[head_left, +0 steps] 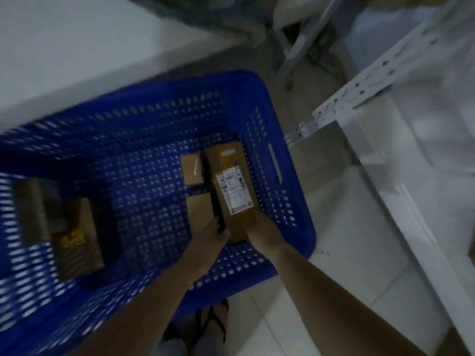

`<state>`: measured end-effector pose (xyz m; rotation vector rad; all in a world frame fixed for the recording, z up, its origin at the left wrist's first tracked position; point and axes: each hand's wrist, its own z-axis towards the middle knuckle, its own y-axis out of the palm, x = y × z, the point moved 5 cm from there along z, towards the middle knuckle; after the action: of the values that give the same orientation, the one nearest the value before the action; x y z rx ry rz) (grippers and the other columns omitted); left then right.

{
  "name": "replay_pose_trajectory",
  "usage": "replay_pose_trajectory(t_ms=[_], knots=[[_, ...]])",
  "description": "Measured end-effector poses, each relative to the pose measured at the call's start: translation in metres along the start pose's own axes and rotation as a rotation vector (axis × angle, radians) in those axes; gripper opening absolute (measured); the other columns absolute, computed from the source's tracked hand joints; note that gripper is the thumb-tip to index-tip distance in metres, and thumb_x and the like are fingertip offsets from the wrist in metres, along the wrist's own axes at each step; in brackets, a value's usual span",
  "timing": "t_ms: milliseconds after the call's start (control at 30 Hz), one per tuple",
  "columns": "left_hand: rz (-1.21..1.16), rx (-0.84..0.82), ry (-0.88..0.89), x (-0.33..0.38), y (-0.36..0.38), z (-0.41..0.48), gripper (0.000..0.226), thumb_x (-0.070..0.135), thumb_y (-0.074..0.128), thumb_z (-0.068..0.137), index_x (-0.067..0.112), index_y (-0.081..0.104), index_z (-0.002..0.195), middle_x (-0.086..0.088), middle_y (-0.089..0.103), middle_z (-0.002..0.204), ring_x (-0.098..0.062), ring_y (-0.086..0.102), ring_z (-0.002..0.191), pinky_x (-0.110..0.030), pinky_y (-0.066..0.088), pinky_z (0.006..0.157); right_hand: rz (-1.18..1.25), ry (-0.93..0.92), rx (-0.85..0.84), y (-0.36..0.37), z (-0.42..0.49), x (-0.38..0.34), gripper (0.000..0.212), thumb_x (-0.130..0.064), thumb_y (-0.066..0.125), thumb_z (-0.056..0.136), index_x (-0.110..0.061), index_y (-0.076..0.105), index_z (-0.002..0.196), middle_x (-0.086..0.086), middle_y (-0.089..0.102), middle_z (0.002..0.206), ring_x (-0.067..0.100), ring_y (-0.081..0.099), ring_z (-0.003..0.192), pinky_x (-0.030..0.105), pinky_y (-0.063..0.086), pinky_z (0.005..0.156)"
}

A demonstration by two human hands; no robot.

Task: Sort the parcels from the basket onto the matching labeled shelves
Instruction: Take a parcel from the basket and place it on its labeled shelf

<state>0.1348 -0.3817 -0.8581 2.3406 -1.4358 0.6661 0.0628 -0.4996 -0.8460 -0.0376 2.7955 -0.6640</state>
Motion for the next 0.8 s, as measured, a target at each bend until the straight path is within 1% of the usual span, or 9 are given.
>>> replay_pose_trajectory(t_ms=[67, 133, 233, 367, 433, 500, 567, 733, 800], knots=[[-0.217, 0.111, -0.061, -0.013, 0.013, 0.051, 0.056, 0.027, 0.046, 0.098, 0.019, 0.023, 0.148, 0.004, 0.037, 0.147, -0.020, 0.043, 0.129, -0.024, 0.038, 0.101, 0.036, -0.010, 0.050, 0.012, 0.040, 0.007, 0.052, -0.011, 0.042, 0.100, -0.011, 0.025, 0.150, 0.012, 0.052, 0.136, 0.027, 0.058, 0.114, 0.035, 0.049, 0.094], [-0.344, 0.150, -0.066, -0.025, 0.026, 0.087, 0.061, 0.025, 0.049, 0.097, 0.018, 0.019, 0.149, 0.007, 0.044, 0.141, -0.018, 0.049, 0.121, -0.022, 0.044, 0.096, 0.075, -0.007, 0.085, 0.023, 0.073, 0.019, 0.049, -0.012, 0.044, 0.099, -0.008, 0.032, 0.147, 0.013, 0.050, 0.139, 0.028, 0.054, 0.121, 0.038, 0.047, 0.102], [-0.367, 0.202, -0.139, -0.043, 0.030, 0.121, 0.074, 0.043, 0.045, 0.095, 0.018, 0.004, 0.151, -0.005, 0.022, 0.156, -0.028, 0.031, 0.139, -0.037, 0.031, 0.109, 0.161, 0.048, 0.120, 0.033, 0.106, 0.035, 0.040, -0.015, 0.045, 0.098, -0.006, 0.044, 0.138, 0.012, 0.051, 0.137, 0.027, 0.052, 0.123, 0.040, 0.045, 0.105], [-0.528, 0.176, -0.256, -0.060, 0.035, 0.145, 0.071, 0.044, 0.047, 0.094, 0.016, 0.014, 0.150, -0.011, 0.029, 0.153, -0.031, 0.034, 0.136, -0.039, 0.032, 0.111, 0.250, 0.124, 0.099, 0.034, 0.128, 0.045, 0.042, -0.019, 0.048, 0.096, -0.005, 0.049, 0.135, 0.015, 0.051, 0.139, 0.030, 0.048, 0.127, 0.042, 0.039, 0.110], [-0.601, 0.205, -0.255, -0.060, 0.035, 0.144, 0.064, 0.039, 0.048, 0.095, 0.020, 0.020, 0.149, -0.012, 0.035, 0.150, -0.032, 0.039, 0.133, -0.039, 0.035, 0.108, 0.341, 0.176, 0.088, 0.034, 0.126, 0.047, 0.055, -0.017, 0.052, 0.093, -0.005, 0.035, 0.144, 0.016, 0.045, 0.144, 0.031, 0.048, 0.128, 0.044, 0.041, 0.109], [-0.616, 0.269, -0.286, -0.060, 0.030, 0.134, 0.062, 0.036, 0.046, 0.097, 0.020, 0.019, 0.150, -0.014, 0.034, 0.150, -0.035, 0.038, 0.133, -0.047, 0.036, 0.109, 0.455, 0.175, 0.074, 0.036, 0.110, 0.040, 0.075, -0.013, 0.051, 0.093, -0.012, 0.007, 0.154, 0.012, 0.034, 0.152, 0.030, 0.043, 0.133, 0.043, 0.039, 0.111], [-0.618, 0.277, -0.270, -0.050, 0.021, 0.114, 0.056, 0.030, 0.043, 0.099, 0.024, 0.020, 0.149, -0.012, 0.037, 0.149, -0.034, 0.040, 0.132, -0.050, 0.037, 0.108, 0.471, 0.143, 0.085, 0.033, 0.083, 0.029, 0.078, -0.011, 0.046, 0.095, -0.019, -0.005, 0.154, 0.011, 0.035, 0.152, 0.030, 0.043, 0.133, 0.043, 0.039, 0.112], [-0.478, 0.283, -0.144, 0.014, -0.017, 0.036, 0.053, 0.017, 0.040, 0.100, 0.035, 0.023, 0.147, -0.005, 0.043, 0.144, -0.032, 0.047, 0.124, -0.043, 0.046, 0.094, 0.393, 0.042, 0.201, 0.003, 0.000, -0.007, 0.039, -0.017, 0.043, 0.098, -0.020, 0.039, 0.137, 0.000, 0.061, 0.116, 0.024, 0.060, 0.110, 0.033, 0.049, 0.093], [-0.349, 0.305, -0.157, 0.036, -0.029, -0.004, 0.056, 0.010, 0.039, 0.100, 0.032, 0.021, 0.148, -0.008, 0.042, 0.145, -0.035, 0.048, 0.123, -0.047, 0.045, 0.098, 0.362, 0.011, 0.230, -0.015, -0.045, -0.028, 0.034, -0.019, 0.043, 0.098, -0.023, 0.049, 0.132, -0.001, 0.064, 0.116, 0.021, 0.061, 0.110, 0.035, 0.050, 0.095]])
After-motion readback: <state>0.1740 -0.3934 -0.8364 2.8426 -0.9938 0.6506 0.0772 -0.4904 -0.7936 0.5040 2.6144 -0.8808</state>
